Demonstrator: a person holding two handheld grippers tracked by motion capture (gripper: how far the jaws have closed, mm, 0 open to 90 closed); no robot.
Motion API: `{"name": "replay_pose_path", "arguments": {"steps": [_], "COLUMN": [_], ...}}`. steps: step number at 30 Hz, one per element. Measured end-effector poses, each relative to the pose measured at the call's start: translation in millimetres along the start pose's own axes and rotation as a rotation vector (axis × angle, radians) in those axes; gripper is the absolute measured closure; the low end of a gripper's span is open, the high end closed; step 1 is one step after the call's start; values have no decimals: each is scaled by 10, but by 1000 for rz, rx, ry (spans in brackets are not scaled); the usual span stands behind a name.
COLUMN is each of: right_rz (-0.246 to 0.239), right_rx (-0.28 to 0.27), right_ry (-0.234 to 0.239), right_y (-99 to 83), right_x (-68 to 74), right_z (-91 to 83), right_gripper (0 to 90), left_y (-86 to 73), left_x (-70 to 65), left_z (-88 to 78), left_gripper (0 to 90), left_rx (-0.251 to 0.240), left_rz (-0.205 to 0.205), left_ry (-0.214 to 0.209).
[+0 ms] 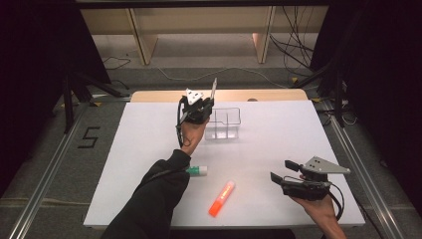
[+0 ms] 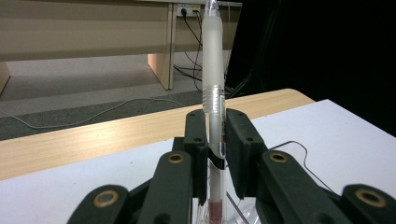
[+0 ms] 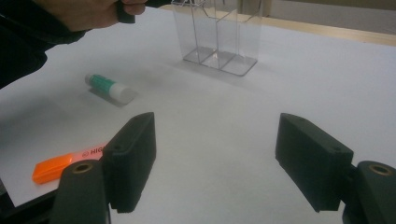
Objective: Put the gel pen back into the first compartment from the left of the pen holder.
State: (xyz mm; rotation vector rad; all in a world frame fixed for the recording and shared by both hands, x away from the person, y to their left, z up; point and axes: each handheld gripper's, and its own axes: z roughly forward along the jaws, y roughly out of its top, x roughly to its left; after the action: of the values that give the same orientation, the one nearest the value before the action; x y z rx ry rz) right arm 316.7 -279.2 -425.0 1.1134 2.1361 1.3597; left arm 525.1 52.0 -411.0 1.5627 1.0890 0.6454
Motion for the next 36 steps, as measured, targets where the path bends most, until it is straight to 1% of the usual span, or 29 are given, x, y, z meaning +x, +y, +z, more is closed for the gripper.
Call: {"name": "replay_pose_path", "arguments": {"steps": [3, 8, 13, 15, 17, 21, 23, 25, 28, 30, 31, 32, 33, 34, 35, 36], "right_rz": [-2, -1, -1, -2, -3, 0, -3, 3, 4, 5, 6, 9, 5, 10, 10, 12], "right_rx": [0, 0, 1, 1, 1, 2, 0, 0, 0, 1, 1, 2, 0, 3, 5, 5], "right_ry": [0, 1, 0, 0, 0, 0, 0, -2, -3, -3, -3, -4, -4, -5, -5, -7], "right_y": [1, 0, 0, 0, 0, -1, 0, -1, -2, -1, -2, -2, -3, -4, -5, -6], "right_x": [2, 1, 2, 2, -2, 2, 0, -3, -6, -7, -8, -8, -12, -12, -16, -17], "right_z": [-3, -1, -1, -1, 1, 1, 0, 0, 1, 3, 3, 2, 5, 4, 4, 5], "right_gripper": [298, 298, 299, 299, 299, 299, 299, 298, 299, 299, 299, 299, 298, 299, 299, 298], "left_y": [-23, -69, -112, -125, -130, -148, -153, -159, -165, -169, -168, -156, -143, -129, -113, -93], "left_x": [7, 18, 26, 23, 24, 20, 18, 13, 6, -5, -16, -28, -29, -21, -22, -22], "left_z": [6, 7, 7, 7, 2, 4, 1, -2, -22, -48, -61, -70, -85, -113, -137, -169], "left_gripper": [790, 791, 790, 790, 790, 789, 788, 787, 781, 779, 746, 636, 547, 501, 457, 418], "left_rx": [4, 5, 17, 15, 24, 30, 35, 37, 58, 73, 69, 81, 88, 87, 81, 90], "left_rz": [-2, -16, -10, -21, -11, -14, -6, -7, -4, 8, 5, 9, 14, 15, 5, 2], "left_ry": [3, 9, 13, 11, 12, 15, 17, 19, 19, 21, 22, 35, 33, 19, 10, -4]}}
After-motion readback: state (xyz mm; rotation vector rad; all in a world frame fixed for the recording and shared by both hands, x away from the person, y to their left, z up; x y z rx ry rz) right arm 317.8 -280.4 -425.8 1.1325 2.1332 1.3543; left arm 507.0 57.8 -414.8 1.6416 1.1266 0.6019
